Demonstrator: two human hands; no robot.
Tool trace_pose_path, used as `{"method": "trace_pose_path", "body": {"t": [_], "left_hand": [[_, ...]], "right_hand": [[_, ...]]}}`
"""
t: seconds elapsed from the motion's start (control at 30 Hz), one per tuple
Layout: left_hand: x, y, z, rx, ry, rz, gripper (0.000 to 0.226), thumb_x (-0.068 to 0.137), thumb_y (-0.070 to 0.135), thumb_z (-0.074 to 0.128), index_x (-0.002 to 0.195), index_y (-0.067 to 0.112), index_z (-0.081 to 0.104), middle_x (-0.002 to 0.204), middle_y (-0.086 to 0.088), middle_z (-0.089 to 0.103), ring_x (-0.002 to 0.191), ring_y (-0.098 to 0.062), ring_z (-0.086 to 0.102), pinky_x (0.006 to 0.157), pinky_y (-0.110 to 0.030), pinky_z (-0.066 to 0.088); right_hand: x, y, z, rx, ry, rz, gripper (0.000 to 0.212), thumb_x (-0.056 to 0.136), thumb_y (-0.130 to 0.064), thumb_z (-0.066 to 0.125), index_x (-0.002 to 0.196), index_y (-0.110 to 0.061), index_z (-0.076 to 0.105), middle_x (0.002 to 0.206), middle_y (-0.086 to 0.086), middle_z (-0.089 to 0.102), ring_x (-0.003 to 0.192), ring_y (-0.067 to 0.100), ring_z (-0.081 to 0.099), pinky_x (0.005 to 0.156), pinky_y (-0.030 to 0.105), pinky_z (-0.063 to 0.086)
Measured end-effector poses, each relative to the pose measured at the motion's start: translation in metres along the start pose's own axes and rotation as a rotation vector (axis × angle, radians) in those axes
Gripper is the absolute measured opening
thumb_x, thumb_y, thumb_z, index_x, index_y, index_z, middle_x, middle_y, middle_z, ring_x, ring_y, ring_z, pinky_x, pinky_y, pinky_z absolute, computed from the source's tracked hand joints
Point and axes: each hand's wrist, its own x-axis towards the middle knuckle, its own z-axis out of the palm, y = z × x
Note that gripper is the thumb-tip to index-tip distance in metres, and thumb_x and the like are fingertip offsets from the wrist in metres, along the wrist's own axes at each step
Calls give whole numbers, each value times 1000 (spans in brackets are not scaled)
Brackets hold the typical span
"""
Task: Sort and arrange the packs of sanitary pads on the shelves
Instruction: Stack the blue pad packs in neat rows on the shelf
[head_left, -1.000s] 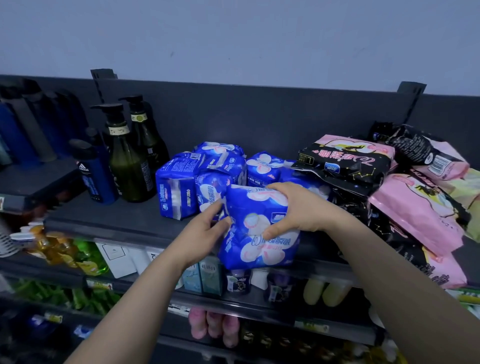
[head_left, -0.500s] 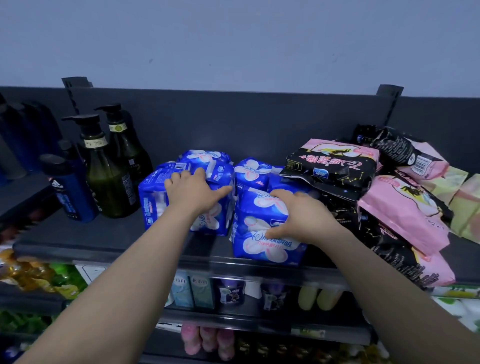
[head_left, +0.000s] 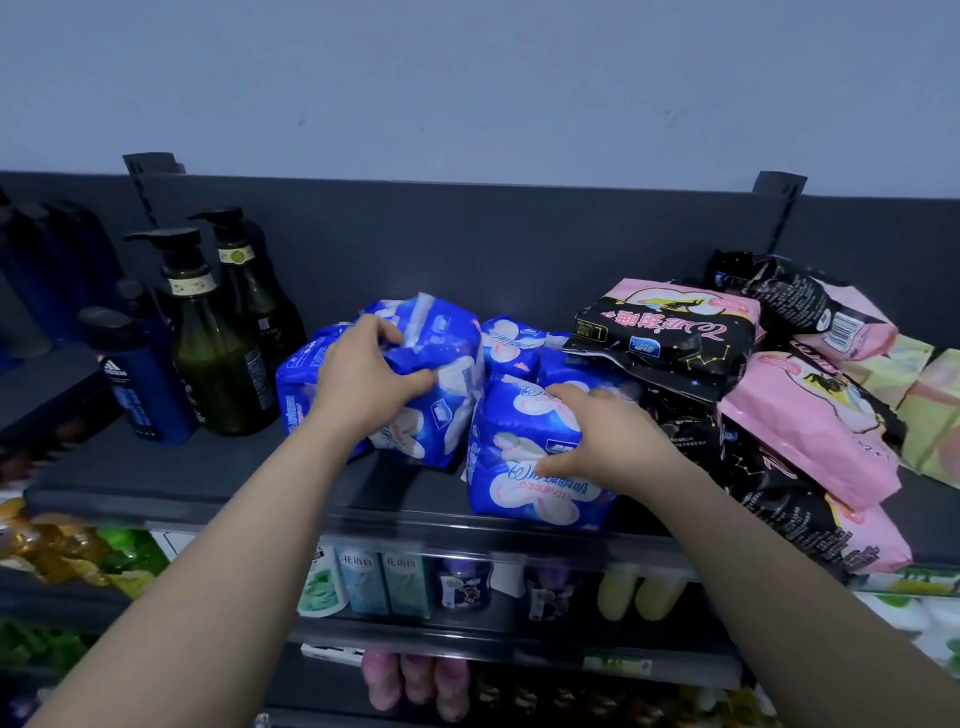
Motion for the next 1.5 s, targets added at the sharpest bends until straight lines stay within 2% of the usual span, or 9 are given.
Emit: {"method": "trace_pose_path", "body": {"t": [0.27, 0.5, 0.7, 0.8, 0.97, 1.03, 1.1, 1.3, 1.5], "left_hand": [[-52, -3, -38, -152, 153, -23, 49, 66, 26, 87, 102, 20, 55, 104, 10, 58, 94, -9, 52, 79, -21, 35], [-93, 11, -50, -192, 218, -89, 51, 67, 30, 86, 108, 24, 56, 109, 10, 57, 99, -10, 53, 81, -26, 39], [-128, 55, -37, -230, 183, -53, 48, 68, 29, 85, 108, 24, 58, 109, 10, 57, 99, -8, 52, 81, -25, 37], [-149, 88, -20, -267, 133, -34, 48, 68, 30, 85, 109, 25, 59, 108, 12, 57, 91, -2, 53, 74, -21, 38], [-190, 152, 30, -318, 8, 9, 46, 68, 31, 85, 106, 26, 59, 102, 19, 57, 81, 12, 50, 63, -9, 36], [-210, 181, 56, -329, -54, 41, 45, 68, 30, 85, 105, 26, 59, 99, 22, 57, 82, 14, 50, 62, -6, 35], [-233, 211, 86, -351, -128, 72, 44, 69, 29, 84, 105, 26, 58, 98, 25, 56, 82, 14, 50, 62, -5, 35], [-303, 301, 184, -434, -351, 164, 49, 68, 29, 85, 107, 23, 57, 97, 23, 55, 85, 6, 53, 69, -17, 39], [-364, 391, 262, -438, -565, 279, 49, 68, 35, 84, 108, 25, 56, 100, 15, 55, 93, -10, 54, 78, -27, 38]], "right_hand": [[-21, 0, -5, 122, 134, 38, 92, 68, -57, 76, 146, -40, 29, 131, 1, 48, 117, 24, 51, 93, 35, 43], [-56, 3, -15, 371, 212, -1, 98, 42, -69, 72, 132, -43, 43, 121, -12, 60, 108, 14, 58, 94, 39, 49], [-117, 47, -41, 399, 275, 5, 74, 54, -62, 76, 120, -44, 49, 109, -19, 64, 97, 10, 62, 87, 38, 52], [-154, 83, -56, 417, 290, 35, 63, 61, -59, 77, 116, -46, 50, 105, -24, 63, 98, 7, 61, 88, 35, 50], [-222, 155, -82, 391, 335, 144, 65, 60, -63, 76, 117, -49, 48, 98, -31, 59, 96, 8, 60, 88, 36, 50], [-254, 188, -91, 370, 358, 214, 58, 60, -62, 77, 108, -49, 48, 98, -26, 61, 94, 10, 61, 86, 38, 51], [-288, 224, -97, 345, 384, 286, 64, 57, -65, 76, 112, -46, 49, 105, -20, 64, 95, 11, 62, 84, 41, 53], [-390, 325, -105, 192, 452, 535, 77, 58, -69, 74, 125, -43, 45, 116, -11, 61, 100, 16, 59, 87, 39, 50], [-486, 410, -103, 120, 527, 783, 80, 57, -71, 71, 127, -42, 45, 116, -9, 60, 99, 17, 59, 81, 33, 48]]}}
